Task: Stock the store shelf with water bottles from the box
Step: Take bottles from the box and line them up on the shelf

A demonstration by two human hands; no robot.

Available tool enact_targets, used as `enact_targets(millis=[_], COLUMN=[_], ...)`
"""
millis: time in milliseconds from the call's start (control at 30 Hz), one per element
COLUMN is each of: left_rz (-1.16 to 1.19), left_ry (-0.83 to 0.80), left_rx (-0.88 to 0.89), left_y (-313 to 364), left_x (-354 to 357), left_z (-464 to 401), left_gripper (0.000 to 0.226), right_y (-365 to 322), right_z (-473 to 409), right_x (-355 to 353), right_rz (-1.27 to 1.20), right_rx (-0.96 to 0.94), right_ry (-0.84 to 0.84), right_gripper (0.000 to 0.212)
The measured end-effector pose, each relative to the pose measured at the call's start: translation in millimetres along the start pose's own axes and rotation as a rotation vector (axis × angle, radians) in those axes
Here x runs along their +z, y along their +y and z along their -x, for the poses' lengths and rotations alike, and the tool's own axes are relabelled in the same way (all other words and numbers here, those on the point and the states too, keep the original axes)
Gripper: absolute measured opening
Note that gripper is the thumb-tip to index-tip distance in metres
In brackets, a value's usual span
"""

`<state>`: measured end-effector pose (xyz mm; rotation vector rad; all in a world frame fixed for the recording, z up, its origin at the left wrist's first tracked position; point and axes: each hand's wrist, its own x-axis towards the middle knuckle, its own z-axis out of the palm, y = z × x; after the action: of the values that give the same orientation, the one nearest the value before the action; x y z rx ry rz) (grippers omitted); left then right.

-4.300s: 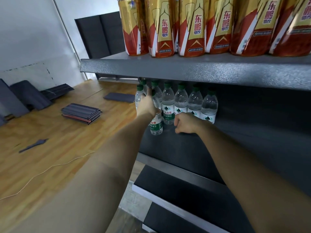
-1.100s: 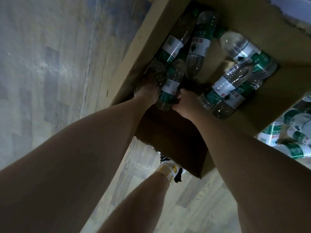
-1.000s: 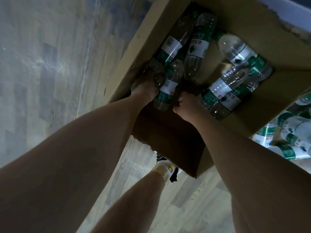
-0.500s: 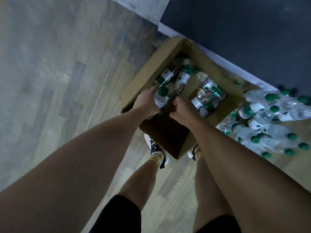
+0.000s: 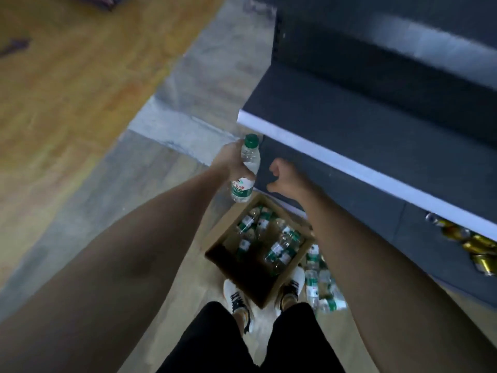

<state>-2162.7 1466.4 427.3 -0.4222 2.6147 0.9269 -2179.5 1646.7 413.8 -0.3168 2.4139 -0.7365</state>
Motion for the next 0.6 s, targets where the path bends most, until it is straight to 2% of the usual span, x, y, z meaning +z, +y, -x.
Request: enact_targets(millis=[233,433,500,600], left_rz=[-0.008,0.014,0.058,0.063], left_ry=[0.144,0.183,0.163,0.156], left_rx=[0.266,0.483,0.497,0.546], left_y=[134.4,239.5,270.3,310.9], left_x=[-125.1,-196.6,-210.0,-221.7], left_z=[38.8,73.4,79.4,85.9], left_gripper=[0.077,0.054,0.059,0.087], right_y=[-73.1,-92.9,-95.7,-99.3], right_z=[59.4,110.9,122.1,132.6], right_x=[-141.1,-239.8,-263.4,-291.5], right_rz=[0.025,-0.036,-0.061,-0.138], right_rx=[-0.085,-0.13,-0.151,-0.18], right_ry=[0.159,0.22,0.255,0.29], right_gripper=[0.05,0.063,0.066,0.069])
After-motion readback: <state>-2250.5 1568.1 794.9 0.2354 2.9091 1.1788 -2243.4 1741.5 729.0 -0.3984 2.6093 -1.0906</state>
